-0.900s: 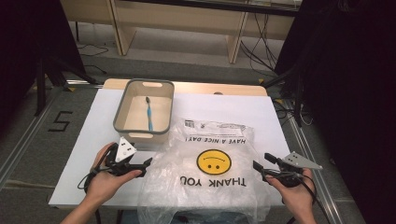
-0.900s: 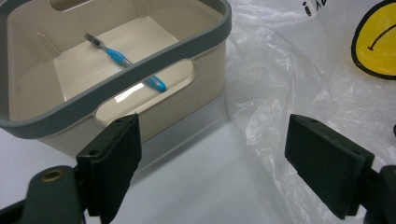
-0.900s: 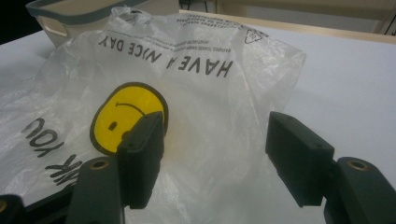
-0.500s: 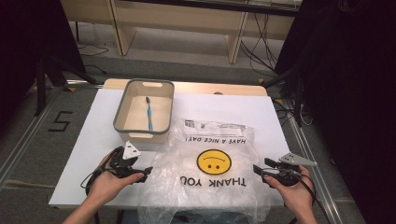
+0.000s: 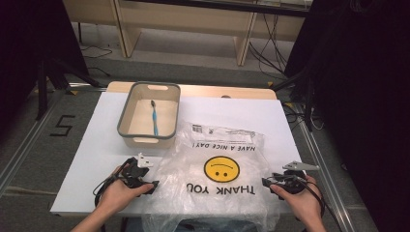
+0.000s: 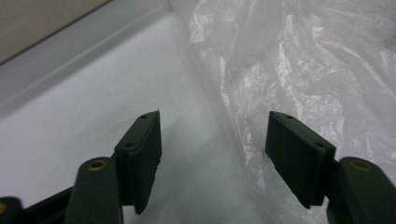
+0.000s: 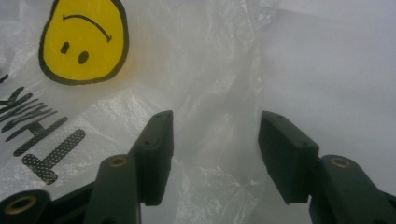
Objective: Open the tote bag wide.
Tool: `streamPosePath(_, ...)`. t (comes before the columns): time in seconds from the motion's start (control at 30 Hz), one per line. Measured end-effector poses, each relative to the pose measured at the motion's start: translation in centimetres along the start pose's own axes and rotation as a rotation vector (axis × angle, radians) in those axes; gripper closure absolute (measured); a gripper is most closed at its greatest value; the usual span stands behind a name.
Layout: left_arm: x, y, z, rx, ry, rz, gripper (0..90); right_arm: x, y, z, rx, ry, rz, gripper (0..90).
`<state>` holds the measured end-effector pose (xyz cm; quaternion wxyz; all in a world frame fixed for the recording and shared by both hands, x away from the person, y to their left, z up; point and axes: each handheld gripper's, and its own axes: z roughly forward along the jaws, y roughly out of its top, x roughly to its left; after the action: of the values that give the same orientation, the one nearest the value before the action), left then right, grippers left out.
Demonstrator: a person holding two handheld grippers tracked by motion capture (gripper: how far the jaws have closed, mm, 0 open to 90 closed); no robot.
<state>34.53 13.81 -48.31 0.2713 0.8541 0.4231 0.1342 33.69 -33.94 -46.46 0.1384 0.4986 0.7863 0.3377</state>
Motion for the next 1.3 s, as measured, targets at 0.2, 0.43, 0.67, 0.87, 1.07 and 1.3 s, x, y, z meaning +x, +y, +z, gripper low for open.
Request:
streamPosePath(0.2, -0.4, 0.5, 0.1, 0.003, -0.023, 0.016, 59.2, 0.1, -0.2, 0.4, 0.084, -0.008, -0.031, 65.8)
streamPosePath(0.43, -0.5, 1.1, 0.4, 0.009, -0.022, 0.037, 81.2, 0.3, -0.4, 0.6, 0.130, 0.003, -0.021, 88.6)
streamPosePath(0.67, -0.6, 1.3, 0.5, 0.008, -0.003, 0.063, 89.4, 0.6, -0.3, 0.5, 0.135, -0.001, -0.010, 90.0)
streamPosePath(0.87, -0.4, 2.5, 0.5, -0.044, 0.011, 0.069, 89.6, 0.5, -0.1, 0.0, 0.091, -0.017, 0.011, 90.0)
streamPosePath(1.07, -0.3, 4.8, 0.4, -0.112, 0.057, 0.084, 89.5, 0.0, 0.0, -0.9, 0.030, -0.044, 0.046, 90.0)
streamPosePath(1.3, -0.4, 8.5, 1.0, -0.182, 0.119, 0.119, 89.5, -0.9, 0.7, -1.9, -0.070, -0.095, 0.072, 90.0)
